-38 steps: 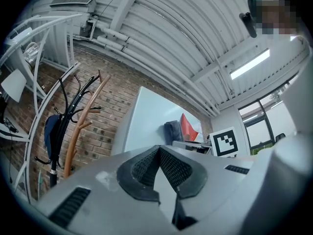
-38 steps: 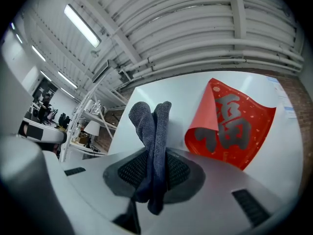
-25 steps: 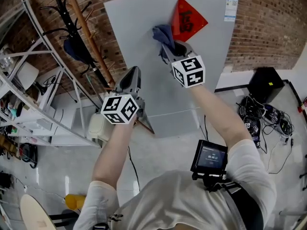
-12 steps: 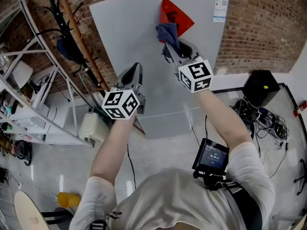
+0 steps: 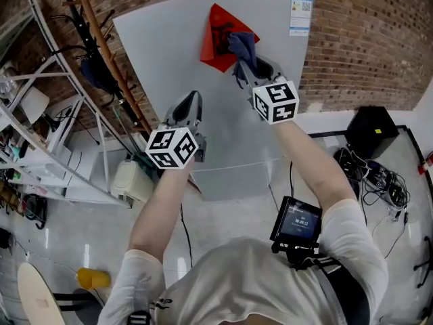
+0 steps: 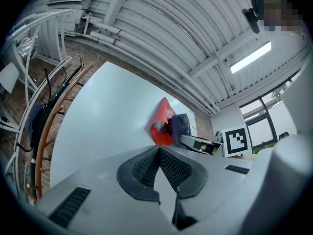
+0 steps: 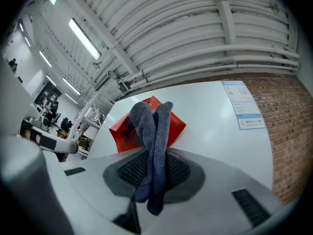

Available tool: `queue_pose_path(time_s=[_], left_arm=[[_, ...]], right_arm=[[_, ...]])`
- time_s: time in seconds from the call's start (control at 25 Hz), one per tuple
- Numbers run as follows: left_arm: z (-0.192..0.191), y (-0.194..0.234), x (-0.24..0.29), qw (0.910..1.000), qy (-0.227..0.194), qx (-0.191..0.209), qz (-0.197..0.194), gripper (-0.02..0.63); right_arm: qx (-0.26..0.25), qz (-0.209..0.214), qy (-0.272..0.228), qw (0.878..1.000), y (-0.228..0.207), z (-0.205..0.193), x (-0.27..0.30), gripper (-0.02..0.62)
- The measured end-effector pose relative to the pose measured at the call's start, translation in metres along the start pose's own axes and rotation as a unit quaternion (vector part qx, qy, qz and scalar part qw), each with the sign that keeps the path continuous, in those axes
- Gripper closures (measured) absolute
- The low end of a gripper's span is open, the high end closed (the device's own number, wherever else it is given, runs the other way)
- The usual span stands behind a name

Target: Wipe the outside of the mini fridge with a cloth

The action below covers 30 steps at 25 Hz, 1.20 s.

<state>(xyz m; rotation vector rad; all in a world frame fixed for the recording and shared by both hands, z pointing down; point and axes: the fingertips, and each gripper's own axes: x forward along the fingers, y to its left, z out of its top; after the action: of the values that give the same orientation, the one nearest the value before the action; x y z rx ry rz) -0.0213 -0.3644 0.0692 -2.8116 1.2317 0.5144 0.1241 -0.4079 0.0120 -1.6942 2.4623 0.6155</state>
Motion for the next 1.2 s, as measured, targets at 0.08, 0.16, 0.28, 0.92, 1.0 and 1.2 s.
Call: queue_pose_path(time_s=[0.08,0.16,0.28,0.92,1.0,1.2], left_arm=[[0.000,-0.004,0.005,1.0000,-0.001,0.003,0.002,0.601],[0.000,-0.008,0.009,1.0000,-0.002,0.005,0.004,0.601],[-0.002,-0.014,0.017,1.0000,-0.004,0.005,0.005,0.601],[-0.034,-0.064,0.067,0.9997,0.009,-0.012,-0.018,0.601],[-0.036,-0.069,0.069,0.9997,0.010,-0.012,-0.020,0.601],[-0.040,-0.072,0.069,0.9998,0.011,-0.014,-0.013,0.601]], right_arm=[[-0.006,0.005,-0.003,1.000,-0.003,0.000,0.000,0.515],[-0.012,0.009,-0.005,1.000,-0.005,0.001,-0.001,0.515],[-0.010,0.008,-0.007,1.000,-0.015,-0.002,-0.007,0.515],[0.009,-0.068,0.011,0.998,-0.125,-0.024,-0.062,0.515],[0.015,-0.080,0.013,0.997,-0.137,-0.027,-0.069,0.515],[0.021,-0.086,0.016,0.996,-0.148,-0.032,-0.074,0.515]])
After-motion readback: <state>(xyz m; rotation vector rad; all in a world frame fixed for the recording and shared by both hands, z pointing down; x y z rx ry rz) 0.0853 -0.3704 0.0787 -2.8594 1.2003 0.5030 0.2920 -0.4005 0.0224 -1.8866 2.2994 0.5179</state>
